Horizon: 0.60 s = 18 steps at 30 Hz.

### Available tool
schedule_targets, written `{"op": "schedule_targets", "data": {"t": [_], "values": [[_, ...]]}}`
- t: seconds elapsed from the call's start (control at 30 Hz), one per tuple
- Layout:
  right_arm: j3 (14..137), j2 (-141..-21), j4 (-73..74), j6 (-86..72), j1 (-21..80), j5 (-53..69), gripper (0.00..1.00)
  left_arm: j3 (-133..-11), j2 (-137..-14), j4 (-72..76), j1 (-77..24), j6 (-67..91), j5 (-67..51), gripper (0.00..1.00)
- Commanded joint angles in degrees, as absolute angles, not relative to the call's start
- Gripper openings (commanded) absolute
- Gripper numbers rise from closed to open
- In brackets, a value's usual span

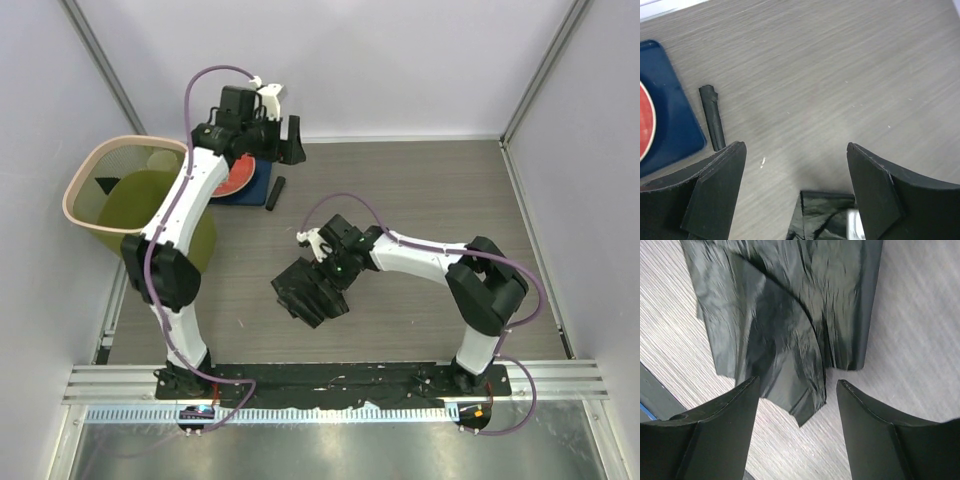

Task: Put the trash bags into the trash bin

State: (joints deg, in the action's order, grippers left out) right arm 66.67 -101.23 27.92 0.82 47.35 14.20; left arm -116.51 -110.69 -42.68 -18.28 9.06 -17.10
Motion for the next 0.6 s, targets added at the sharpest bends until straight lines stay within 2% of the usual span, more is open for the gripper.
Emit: {"op": "schedule_targets", "data": {"t": [0.0, 0.13, 0.17, 0.23, 0.27, 0.3, 0.43, 0.47, 0.57], "values": [[63.29, -98.17, 30.76, 1.67, 47.46, 13.89, 0.68, -109.52, -104.34, -42.89, -18.28, 9.84, -21.97, 0.86], [61.88, -98.96, 29.53, 1.23, 47.55, 14.50, 0.65, -101.63, -98.53, -40.53, -18.28, 10.02, -22.94, 0.87], [61.96, -99.14, 29.18, 1.32, 47.55, 15.72, 0.53, -100.47, -97.57, -40.17, -18.28, 10.02, -22.94, 0.87], [62.49, -99.66, 29.09, 1.06, 47.64, 16.96, 0.40, -97.75, -95.10, -39.73, -18.28, 10.02, -22.50, 0.87], [62.75, -99.58, 29.53, 1.14, 47.64, 17.83, 0.29, -96.78, -94.31, -39.64, -18.28, 9.93, -22.41, 0.87], [63.01, -99.41, 29.88, 1.40, 47.64, 18.97, 0.03, -95.90, -93.00, -39.73, -18.28, 9.58, -22.33, 0.87], [65.29, -93.88, 33.13, 2.37, 46.68, 21.35, 0.01, -89.15, -89.14, -39.03, -18.37, 9.05, -21.88, 0.87], [65.74, -89.52, 34.87, 2.90, 45.89, 21.79, 0.01, -87.99, -88.43, -38.76, -18.28, 8.70, -22.23, 0.87], [66.53, -82.38, 36.73, 4.91, 37.12, 23.28, 0.01, -83.68, -85.17, -38.41, -18.28, 6.95, -23.99, 0.87]]}}
